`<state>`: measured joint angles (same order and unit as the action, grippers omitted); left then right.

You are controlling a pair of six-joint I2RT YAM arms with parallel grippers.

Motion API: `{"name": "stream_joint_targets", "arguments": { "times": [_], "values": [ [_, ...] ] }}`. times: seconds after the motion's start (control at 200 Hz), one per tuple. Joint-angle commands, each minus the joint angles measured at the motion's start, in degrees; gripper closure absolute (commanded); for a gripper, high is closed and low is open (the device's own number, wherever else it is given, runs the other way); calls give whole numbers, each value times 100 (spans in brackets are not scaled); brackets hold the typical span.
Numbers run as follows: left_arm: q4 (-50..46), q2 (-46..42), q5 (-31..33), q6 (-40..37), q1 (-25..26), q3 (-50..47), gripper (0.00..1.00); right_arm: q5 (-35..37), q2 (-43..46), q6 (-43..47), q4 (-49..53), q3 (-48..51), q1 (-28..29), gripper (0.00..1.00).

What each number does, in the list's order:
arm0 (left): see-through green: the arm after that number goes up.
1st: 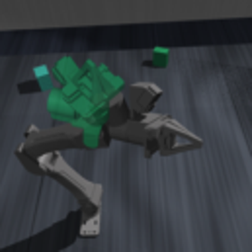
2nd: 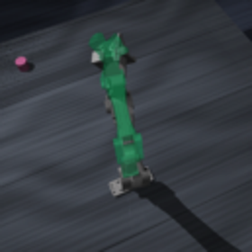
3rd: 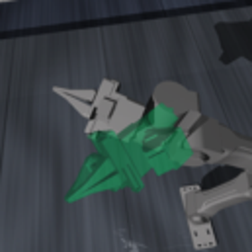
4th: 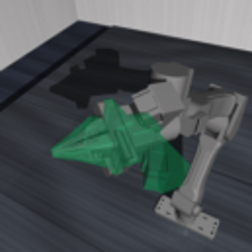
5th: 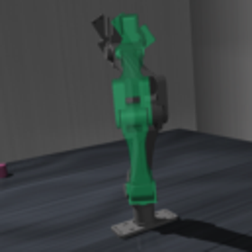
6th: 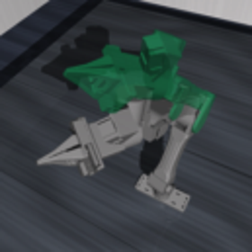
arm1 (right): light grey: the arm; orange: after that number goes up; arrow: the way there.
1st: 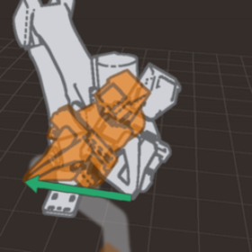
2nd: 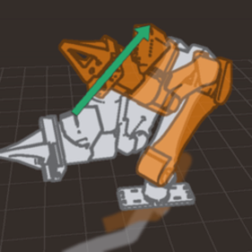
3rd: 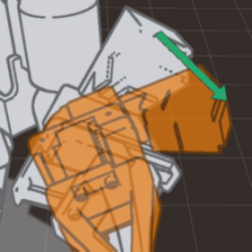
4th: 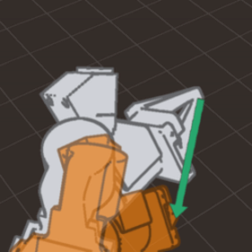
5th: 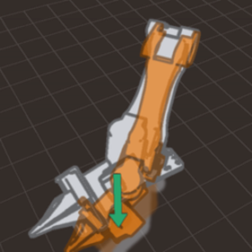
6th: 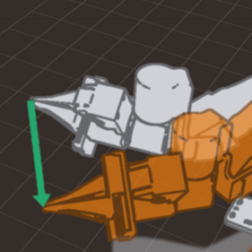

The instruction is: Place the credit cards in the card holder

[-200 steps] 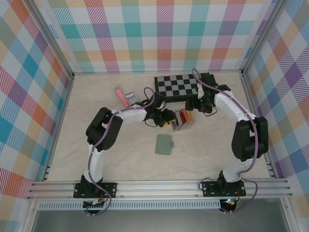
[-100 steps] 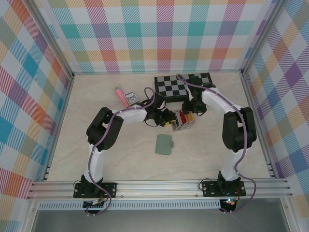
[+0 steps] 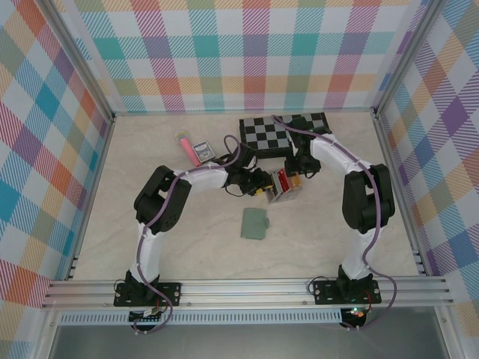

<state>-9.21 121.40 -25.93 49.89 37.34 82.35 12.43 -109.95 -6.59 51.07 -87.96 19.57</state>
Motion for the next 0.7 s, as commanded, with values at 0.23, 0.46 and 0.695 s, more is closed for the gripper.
{"name": "stream_joint_targets", "arguments": {
  "times": [0.23,0.46,0.695],
  "values": [
    [-415,133,97,-67,-19,-34,65,155,147,102,208,-156,79,58],
    [-415,138,80,-67,-16,-34,65,145,141,99,244,-217,107,68],
    [-412,154,70,-71,-16,-26,65,180,130,92,293,-239,116,75]
  ]
}}
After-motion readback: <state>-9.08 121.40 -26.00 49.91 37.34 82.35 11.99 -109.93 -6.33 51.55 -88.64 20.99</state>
